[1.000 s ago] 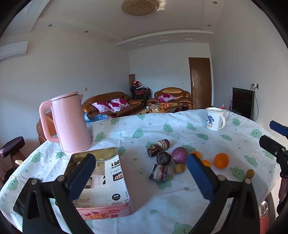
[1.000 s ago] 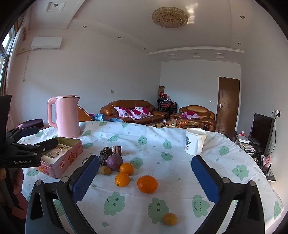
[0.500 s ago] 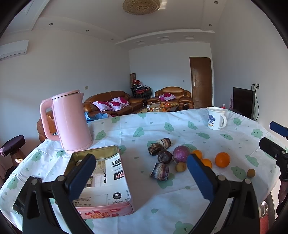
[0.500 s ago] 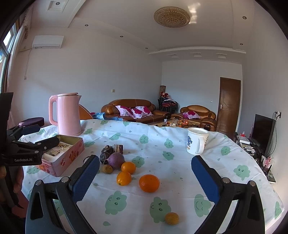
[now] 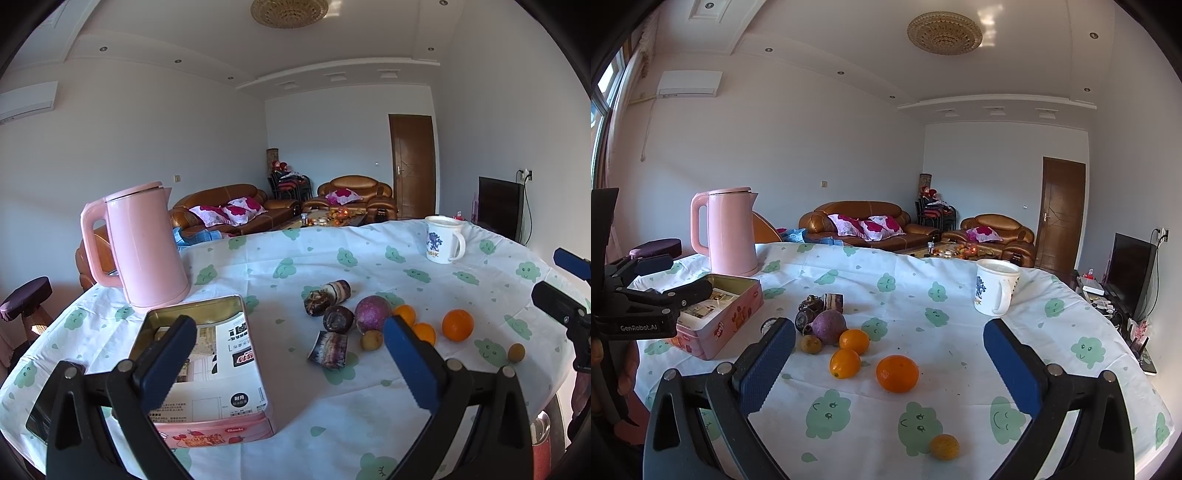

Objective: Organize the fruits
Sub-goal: 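Move both tools toward the loose fruits on the table, then grasp a small orange with the left tool while the right grasps a small yellow-brown fruit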

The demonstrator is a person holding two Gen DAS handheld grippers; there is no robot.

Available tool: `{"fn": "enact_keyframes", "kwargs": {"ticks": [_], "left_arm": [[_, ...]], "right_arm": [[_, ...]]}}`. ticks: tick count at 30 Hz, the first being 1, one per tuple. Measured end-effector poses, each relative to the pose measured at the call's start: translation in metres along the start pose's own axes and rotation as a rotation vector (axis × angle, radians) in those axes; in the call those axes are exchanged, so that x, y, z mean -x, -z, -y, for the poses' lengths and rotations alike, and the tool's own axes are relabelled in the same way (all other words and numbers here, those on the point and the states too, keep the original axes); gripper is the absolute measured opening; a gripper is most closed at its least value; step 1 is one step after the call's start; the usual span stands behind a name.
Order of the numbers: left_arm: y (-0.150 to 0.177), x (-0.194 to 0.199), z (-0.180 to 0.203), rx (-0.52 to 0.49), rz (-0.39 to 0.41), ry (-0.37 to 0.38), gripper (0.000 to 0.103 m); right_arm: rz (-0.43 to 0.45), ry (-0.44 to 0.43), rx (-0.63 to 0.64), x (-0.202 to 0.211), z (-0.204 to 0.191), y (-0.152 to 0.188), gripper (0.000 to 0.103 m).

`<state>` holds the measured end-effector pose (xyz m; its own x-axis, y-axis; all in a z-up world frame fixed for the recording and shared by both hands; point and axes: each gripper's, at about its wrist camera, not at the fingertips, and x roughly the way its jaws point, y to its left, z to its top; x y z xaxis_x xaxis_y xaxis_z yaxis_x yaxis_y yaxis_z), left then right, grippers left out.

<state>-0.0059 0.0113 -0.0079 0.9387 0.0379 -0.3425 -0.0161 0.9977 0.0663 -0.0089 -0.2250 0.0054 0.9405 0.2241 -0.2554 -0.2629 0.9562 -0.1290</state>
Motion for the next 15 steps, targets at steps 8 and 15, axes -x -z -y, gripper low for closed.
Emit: {"fn": "enact_keyframes", "kwargs": {"ticks": [8,15], "left_arm": [[0.003,-0.01,0.015,-0.032,-0.032,0.02,0.103],[0.005,-0.026,0.038,-0.083,-0.069,0.052,0.103]], "right_arm": [[-0.037,0.037,0.005,-0.009,0.01,0.008,0.102],[-0.084,0.069,-0.004,-0.013,0.028,0.024,0.102]]}}
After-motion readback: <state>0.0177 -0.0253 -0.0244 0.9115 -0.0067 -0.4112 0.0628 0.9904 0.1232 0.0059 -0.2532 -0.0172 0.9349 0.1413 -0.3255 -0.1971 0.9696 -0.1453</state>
